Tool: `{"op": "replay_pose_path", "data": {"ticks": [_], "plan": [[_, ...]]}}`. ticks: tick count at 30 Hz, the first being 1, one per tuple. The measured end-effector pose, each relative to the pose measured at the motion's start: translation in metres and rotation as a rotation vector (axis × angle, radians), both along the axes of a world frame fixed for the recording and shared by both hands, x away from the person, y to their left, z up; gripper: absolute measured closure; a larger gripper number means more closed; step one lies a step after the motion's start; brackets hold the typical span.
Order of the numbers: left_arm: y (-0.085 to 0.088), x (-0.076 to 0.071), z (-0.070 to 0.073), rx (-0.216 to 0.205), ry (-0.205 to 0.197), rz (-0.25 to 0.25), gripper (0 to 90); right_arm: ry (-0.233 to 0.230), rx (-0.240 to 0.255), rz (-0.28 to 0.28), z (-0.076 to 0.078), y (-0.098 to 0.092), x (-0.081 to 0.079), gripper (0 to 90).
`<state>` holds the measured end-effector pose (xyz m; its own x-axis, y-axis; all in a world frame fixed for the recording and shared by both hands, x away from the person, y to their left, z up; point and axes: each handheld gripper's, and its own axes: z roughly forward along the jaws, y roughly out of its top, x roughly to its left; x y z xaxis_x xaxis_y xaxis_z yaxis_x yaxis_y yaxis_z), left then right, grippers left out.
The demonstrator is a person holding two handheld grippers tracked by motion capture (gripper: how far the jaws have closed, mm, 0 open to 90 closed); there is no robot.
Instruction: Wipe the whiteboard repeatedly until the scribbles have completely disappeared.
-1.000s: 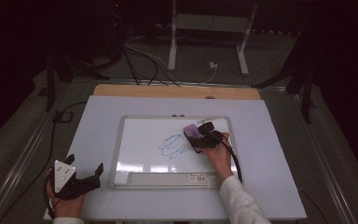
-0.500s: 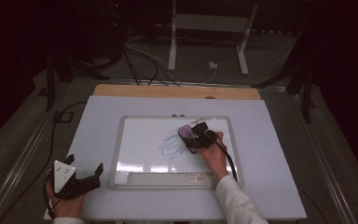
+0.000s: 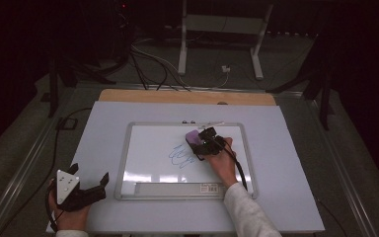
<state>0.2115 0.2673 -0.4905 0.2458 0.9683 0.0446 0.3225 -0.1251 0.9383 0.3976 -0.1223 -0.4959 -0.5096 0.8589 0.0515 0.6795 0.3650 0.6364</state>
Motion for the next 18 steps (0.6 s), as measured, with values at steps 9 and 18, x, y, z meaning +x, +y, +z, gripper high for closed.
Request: {"op": "replay_pose_path", "data": {"ticks": [9, 18], "plan": [[-0.002, 0.000, 0.000, 0.009, 0.002, -0.005, 0.4, 0.012, 0.010, 0.127, 0.000, 0.021, -0.012, 41.5], [-0.001, 0.001, 0.000, 0.006, 0.003, -0.005, 0.4, 0.004, 0.019, 0.029, -0.001, 0.011, -0.004, 41.4]]}}
